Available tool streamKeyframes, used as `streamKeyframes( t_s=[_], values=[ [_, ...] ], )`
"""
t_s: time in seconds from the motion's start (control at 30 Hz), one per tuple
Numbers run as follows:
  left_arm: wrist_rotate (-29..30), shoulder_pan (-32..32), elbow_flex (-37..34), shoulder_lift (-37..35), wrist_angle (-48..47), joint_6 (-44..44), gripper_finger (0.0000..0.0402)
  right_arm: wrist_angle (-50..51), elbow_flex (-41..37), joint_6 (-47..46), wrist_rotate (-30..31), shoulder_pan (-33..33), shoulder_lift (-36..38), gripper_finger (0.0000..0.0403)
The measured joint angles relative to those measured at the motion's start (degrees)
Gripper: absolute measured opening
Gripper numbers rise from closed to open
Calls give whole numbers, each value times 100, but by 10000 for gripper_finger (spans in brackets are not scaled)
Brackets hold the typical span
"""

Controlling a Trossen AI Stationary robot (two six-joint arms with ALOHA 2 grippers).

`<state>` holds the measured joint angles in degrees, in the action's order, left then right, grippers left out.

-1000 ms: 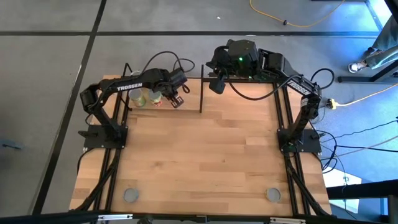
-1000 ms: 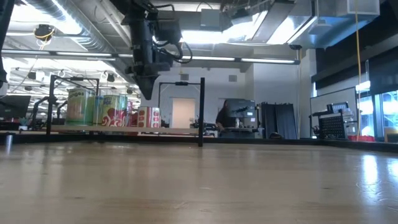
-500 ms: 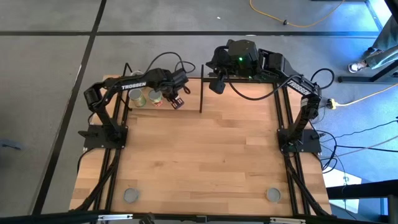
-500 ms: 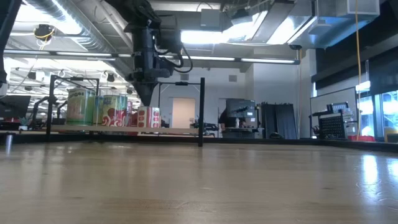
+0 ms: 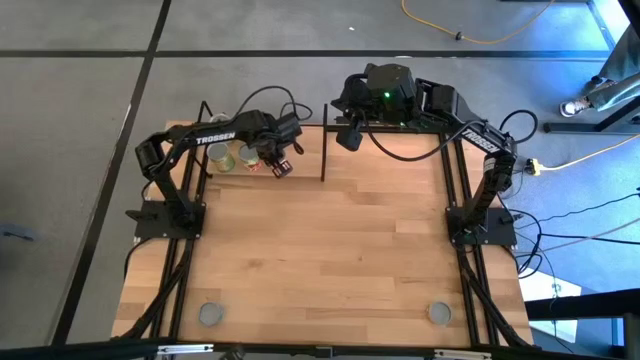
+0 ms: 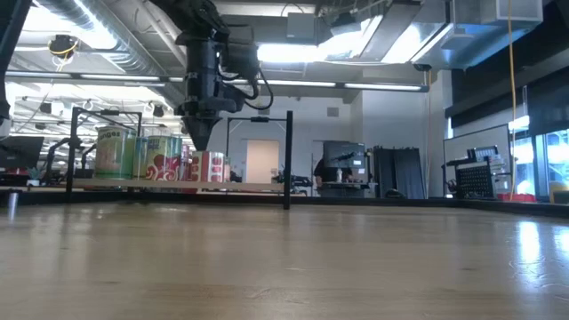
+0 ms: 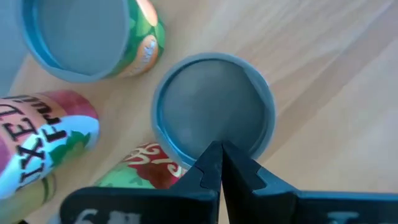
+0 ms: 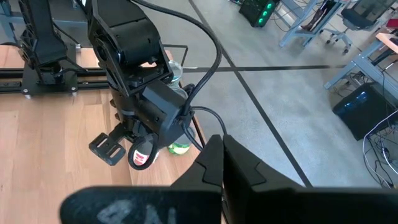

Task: Pick and place cans onto a shelf
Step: Put the canned diced tomatoes on the shelf, then put the canned tuna on the shelf

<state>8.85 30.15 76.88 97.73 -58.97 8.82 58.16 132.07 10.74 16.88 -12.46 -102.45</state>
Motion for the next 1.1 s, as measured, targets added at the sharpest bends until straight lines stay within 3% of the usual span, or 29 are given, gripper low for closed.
streamKeyframes(
  t_s=[0.23, 0.43, 0.77, 0.9, 1.1],
  values=[
    [162, -241, 0, -257, 8, 18, 0, -1, 2, 29, 1, 1, 0, 2],
    [47, -668, 0, -963, 11, 15, 0, 223, 2, 306, 1, 1, 10, 2],
    [-453, -1340, 2, -2357, -21, 174, 0, 2306, 11, -61, -68, 173, 177, 2],
    [-741, -1554, 2, -2835, -163, 138, 0, 3240, 5, -660, -504, 289, 184, 2],
    [-1410, -1937, 7, -3229, -366, -128, 0, 3176, -100, -771, -1864, 565, 229, 2]
  ],
)
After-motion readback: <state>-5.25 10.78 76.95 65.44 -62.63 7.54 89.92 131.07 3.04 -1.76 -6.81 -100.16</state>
